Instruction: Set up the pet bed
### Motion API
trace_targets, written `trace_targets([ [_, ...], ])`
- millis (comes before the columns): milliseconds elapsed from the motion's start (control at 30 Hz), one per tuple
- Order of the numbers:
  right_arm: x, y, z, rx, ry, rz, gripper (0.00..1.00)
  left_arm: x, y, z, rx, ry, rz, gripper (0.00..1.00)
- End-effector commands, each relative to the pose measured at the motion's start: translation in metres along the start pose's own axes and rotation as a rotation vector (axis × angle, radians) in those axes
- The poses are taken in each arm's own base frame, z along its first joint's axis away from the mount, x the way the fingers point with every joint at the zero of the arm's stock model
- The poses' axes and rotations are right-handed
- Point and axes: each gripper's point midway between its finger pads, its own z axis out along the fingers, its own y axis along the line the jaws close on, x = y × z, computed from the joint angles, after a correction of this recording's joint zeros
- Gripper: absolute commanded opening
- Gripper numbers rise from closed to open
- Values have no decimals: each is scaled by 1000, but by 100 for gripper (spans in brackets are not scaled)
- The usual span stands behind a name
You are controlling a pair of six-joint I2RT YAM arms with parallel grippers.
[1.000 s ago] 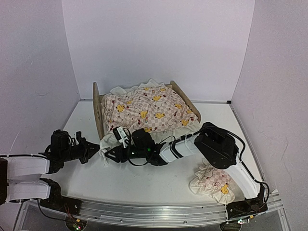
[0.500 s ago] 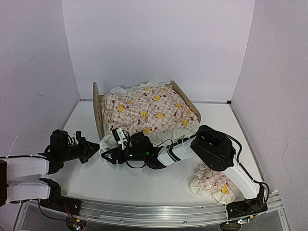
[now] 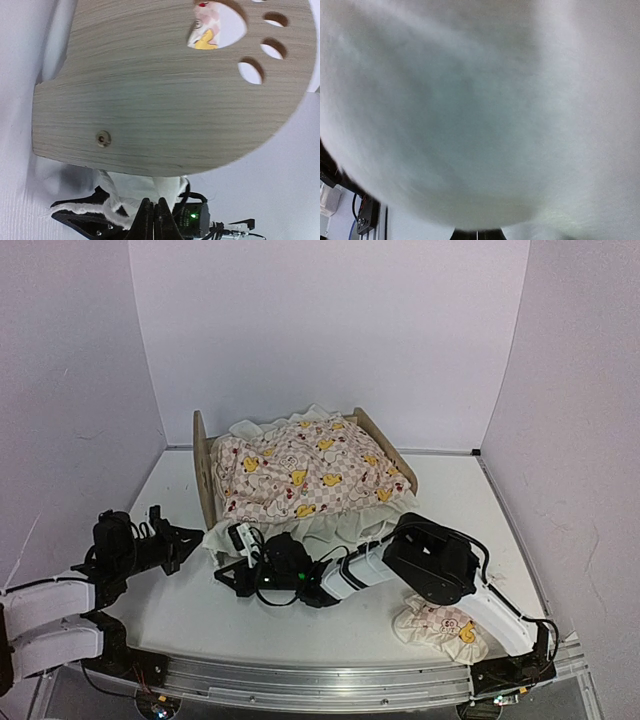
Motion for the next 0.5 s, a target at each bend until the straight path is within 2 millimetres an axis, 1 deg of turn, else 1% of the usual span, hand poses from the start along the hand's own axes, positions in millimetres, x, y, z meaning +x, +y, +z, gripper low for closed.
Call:
trace_targets([
  [0, -37, 14, -25, 37, -100, 7, 0, -13, -37, -20, 144, -116, 61, 0],
  [67, -32, 9, -37, 68, -91, 32, 0, -15, -41, -25, 166, -144, 63, 0],
  [133, -32, 4, -49, 115, -98, 42, 0, -14, -38, -25, 162, -141, 54, 0],
  [233, -30, -17, -67, 226, -114, 60, 0, -15, -38, -24, 157, -144, 66, 0],
  [267, -30, -24, -69, 241, -111, 66, 0, -17, -39, -24, 157, -156, 77, 0],
  [333, -31, -45, -73, 316, -107, 89, 0, -22, -41, -26, 154, -184, 106, 0],
  [400, -35, -63, -71, 365, -87, 87, 0, -27, -43, -26, 147, -207, 139, 0],
  [433, -36, -69, -68, 387, -76, 78, 0, -29, -41, -25, 134, -222, 153, 0],
  [467, -38, -74, -65, 411, -65, 65, 0, -32, -34, -24, 109, -237, 158, 0],
])
